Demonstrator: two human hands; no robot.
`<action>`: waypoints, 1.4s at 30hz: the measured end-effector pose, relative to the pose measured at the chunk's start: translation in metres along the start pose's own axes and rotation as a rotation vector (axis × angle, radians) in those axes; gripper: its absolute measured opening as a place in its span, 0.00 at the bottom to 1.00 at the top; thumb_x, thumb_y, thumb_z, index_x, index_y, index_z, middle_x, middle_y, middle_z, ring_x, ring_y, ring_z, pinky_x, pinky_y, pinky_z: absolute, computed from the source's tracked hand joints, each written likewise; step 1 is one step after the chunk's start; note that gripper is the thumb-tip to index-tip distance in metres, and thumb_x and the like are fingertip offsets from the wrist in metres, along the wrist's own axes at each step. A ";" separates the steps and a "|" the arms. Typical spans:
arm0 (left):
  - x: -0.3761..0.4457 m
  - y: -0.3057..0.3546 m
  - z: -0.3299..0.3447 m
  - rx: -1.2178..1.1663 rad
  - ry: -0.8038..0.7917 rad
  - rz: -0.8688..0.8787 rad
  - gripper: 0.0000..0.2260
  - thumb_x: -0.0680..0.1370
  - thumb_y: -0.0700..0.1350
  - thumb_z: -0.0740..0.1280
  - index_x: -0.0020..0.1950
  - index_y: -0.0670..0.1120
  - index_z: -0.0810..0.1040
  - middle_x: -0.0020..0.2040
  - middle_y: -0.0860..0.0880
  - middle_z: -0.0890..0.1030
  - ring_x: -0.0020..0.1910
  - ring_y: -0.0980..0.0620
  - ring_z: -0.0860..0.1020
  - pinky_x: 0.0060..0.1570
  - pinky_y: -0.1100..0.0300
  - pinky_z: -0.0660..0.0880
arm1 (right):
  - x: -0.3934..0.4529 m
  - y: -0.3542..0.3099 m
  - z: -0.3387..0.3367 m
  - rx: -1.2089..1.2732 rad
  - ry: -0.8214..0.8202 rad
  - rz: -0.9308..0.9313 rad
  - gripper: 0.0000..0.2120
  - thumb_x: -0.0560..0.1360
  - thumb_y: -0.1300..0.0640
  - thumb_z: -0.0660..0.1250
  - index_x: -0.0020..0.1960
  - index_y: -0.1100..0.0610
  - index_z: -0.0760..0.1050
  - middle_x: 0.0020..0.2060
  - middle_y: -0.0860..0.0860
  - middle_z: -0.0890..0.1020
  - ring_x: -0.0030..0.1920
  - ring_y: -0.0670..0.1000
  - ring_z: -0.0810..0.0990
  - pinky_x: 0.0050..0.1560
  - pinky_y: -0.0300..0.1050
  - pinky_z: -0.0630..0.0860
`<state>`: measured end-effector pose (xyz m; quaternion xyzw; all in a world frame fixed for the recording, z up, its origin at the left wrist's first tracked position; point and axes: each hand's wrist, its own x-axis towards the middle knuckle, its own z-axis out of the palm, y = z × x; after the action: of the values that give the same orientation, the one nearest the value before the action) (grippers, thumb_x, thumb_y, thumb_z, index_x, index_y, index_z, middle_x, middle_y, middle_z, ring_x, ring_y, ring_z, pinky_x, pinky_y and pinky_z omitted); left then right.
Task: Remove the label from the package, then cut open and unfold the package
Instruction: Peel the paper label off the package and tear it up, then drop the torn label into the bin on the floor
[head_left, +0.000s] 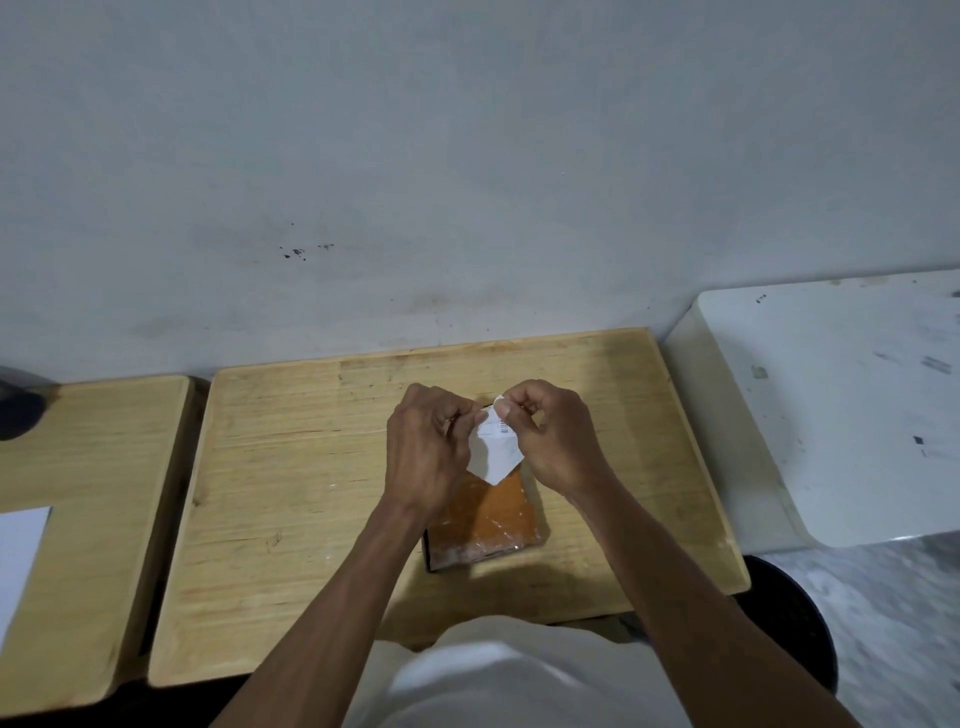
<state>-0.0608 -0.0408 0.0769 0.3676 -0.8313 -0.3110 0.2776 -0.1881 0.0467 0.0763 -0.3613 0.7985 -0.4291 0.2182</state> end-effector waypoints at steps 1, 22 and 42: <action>-0.001 0.001 0.000 -0.017 0.031 -0.001 0.04 0.73 0.39 0.75 0.39 0.43 0.84 0.37 0.62 0.75 0.43 0.50 0.77 0.39 0.69 0.65 | -0.001 -0.003 0.002 0.047 0.031 0.060 0.06 0.77 0.57 0.69 0.45 0.59 0.81 0.40 0.49 0.84 0.40 0.44 0.79 0.42 0.46 0.75; 0.020 -0.015 -0.001 -0.364 0.045 -0.367 0.04 0.76 0.46 0.73 0.42 0.50 0.82 0.39 0.54 0.83 0.41 0.54 0.79 0.41 0.56 0.75 | -0.005 0.048 -0.041 0.325 0.431 0.324 0.06 0.76 0.55 0.71 0.46 0.57 0.83 0.34 0.48 0.83 0.33 0.44 0.78 0.37 0.48 0.80; -0.039 0.146 0.166 -0.232 -0.312 0.093 0.03 0.78 0.44 0.70 0.47 0.47 0.83 0.53 0.50 0.72 0.58 0.45 0.74 0.56 0.54 0.71 | -0.148 0.144 -0.211 0.084 0.831 0.541 0.06 0.75 0.49 0.70 0.47 0.50 0.83 0.46 0.51 0.82 0.45 0.48 0.80 0.50 0.45 0.77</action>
<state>-0.2163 0.1202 0.0647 0.2418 -0.8388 -0.4450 0.2001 -0.2878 0.3247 0.0733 0.0693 0.8652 -0.4966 -0.0007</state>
